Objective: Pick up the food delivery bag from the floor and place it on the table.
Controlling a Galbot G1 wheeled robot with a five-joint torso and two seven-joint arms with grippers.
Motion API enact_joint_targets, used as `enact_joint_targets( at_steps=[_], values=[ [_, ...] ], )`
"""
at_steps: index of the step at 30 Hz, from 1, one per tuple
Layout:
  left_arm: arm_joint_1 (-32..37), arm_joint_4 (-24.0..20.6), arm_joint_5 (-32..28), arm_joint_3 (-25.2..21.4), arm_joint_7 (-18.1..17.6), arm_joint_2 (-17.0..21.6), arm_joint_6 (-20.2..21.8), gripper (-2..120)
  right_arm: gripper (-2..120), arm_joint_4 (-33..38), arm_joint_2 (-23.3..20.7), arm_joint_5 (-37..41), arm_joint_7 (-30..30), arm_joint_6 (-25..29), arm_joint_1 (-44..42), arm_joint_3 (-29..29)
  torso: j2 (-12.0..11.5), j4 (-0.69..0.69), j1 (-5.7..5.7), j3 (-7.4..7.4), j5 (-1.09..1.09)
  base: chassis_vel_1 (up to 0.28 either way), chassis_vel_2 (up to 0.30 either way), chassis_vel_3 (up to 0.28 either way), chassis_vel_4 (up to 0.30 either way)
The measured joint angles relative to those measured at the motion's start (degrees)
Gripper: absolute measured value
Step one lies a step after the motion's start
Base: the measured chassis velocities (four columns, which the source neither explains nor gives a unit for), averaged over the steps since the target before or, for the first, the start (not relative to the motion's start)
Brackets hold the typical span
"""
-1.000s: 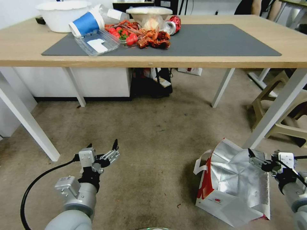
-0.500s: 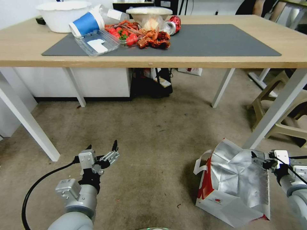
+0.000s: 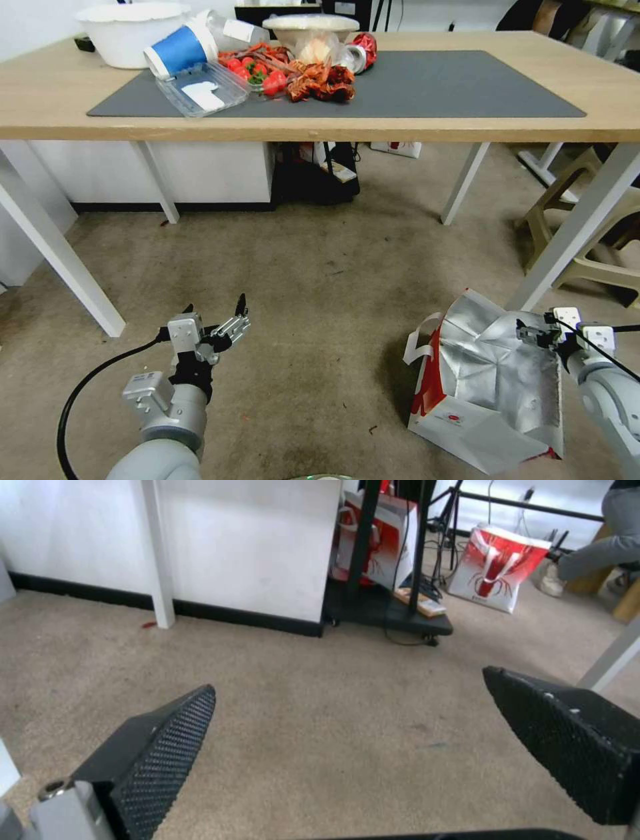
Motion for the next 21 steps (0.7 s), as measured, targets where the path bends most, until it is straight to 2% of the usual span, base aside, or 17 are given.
enact_joint_targets(
  at_steps=[10, 18, 19, 20, 21],
  values=[
    [-0.2, 0.1, -0.2, -0.6, -0.4, 0.5, -0.2, 100, 100, -0.3, -0.1, 0.4, -0.5, -5.4, 1.3, -0.9, 0.0, 0.00, 0.00, 0.00, 0.00, 0.000, 0.000, 0.000, 0.000],
    [0.3, 0.1, 0.4, -0.4, -0.4, 0.3, -0.8, 100, 81, -2.1, -0.2, 1.1, -0.3, -6.8, 2.3, -1.6, 0.0, 0.01, 0.00, 0.00, 0.00, 0.000, 0.000, 0.000, 0.000],
    [0.4, 0.2, 0.7, -0.3, -0.3, 0.2, -1.2, 100, 71, -2.9, 0.0, 1.1, -0.3, -6.7, 2.5, -1.8, 0.0, 0.00, 0.00, 0.00, 0.00, 0.000, 0.000, 0.000, 0.000],
    [0.5, 0.2, 0.8, -0.3, -0.2, 0.2, -1.3, 100, 66, -3.4, 0.1, 1.1, -0.4, -6.4, 2.7, -2.0, 0.0, 0.00, 0.00, 0.00, 0.00, 0.000, 0.000, 0.000, 0.000],
    [0.5, 0.2, 0.8, -0.3, -0.2, 0.2, -1.3, 100, 66, -3.4, 0.1, 1.1, -0.4, -6.4, 2.7, -2.0, 0.0, 0.00, 0.00, 0.00, 0.00, 0.000, 0.000, 0.000, 0.000]
  ],
)
